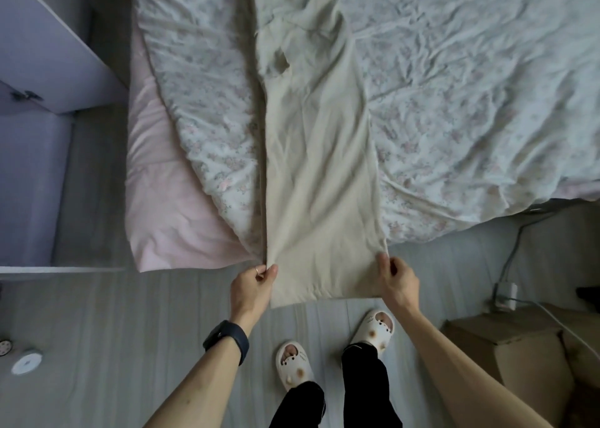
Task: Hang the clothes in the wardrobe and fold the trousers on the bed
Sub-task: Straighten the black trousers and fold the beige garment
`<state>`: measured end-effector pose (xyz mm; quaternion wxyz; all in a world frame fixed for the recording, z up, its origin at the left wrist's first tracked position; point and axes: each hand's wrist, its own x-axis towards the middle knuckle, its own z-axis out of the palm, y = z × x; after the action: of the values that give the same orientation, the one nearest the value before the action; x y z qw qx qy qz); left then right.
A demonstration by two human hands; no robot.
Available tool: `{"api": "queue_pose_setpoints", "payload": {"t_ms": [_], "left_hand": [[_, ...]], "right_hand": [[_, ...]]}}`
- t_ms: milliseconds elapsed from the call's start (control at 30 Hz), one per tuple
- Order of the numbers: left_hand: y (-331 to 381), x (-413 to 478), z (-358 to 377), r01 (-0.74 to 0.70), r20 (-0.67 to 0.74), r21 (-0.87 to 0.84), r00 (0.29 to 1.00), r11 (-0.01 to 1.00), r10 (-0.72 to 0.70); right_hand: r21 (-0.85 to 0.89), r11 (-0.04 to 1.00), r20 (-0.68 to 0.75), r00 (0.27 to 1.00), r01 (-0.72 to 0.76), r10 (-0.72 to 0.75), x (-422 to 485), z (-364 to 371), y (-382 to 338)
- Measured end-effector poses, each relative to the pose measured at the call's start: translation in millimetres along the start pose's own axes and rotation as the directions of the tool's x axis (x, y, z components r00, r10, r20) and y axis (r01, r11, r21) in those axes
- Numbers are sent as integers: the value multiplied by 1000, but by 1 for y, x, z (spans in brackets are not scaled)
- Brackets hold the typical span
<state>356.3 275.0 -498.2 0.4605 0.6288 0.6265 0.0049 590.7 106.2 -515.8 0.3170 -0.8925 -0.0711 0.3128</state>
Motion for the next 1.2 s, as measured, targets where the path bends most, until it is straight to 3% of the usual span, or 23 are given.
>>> {"api": "queue_pose_setpoints", "payload": {"t_ms": [100,233,400,533,600,733,833,900,1000,1100,1200], "left_hand": [[17,-16,-12,114,7,-158,993,981,-114],[47,-43,-41,80,65,-209,996,975,-68],[95,-94,-96,19,53,-209,999,978,-8],[109,-140,-110,80,33,-309,997,948,-73],[106,-170,-115,106,32,-286,994,952,-101],[87,-210,-124,112,75,-70,991,991,-107],[89,-227,-138,126,73,-102,990,987,-119],[94,-230,-147,70,81,-171,995,983,-57],[112,-228,-166,-3,167,-306,984,952,57],[145,-212,-192,106,292,-490,955,865,48],[166,-200,-217,201,412,-541,910,817,50]], "right_hand": [[27,1000,92,996,15,-18,-16,-14,-22],[27,1000,216,976,1,-7,-40,-48,-53],[127,991,34,999,38,-43,-85,-127,-97],[97,995,55,998,-25,20,-127,-154,-104],[113,990,77,994,-89,80,-153,-167,-101],[55,990,110,987,-126,120,-194,-181,-85],[9,993,101,988,-122,120,-217,-188,-80],[100,986,88,988,-135,126,-222,-193,-85],[375,917,82,990,-135,112,-220,-204,-111],[571,811,134,989,-125,58,-202,-217,-156],[684,708,197,979,-174,51,-189,-222,-192]]}}
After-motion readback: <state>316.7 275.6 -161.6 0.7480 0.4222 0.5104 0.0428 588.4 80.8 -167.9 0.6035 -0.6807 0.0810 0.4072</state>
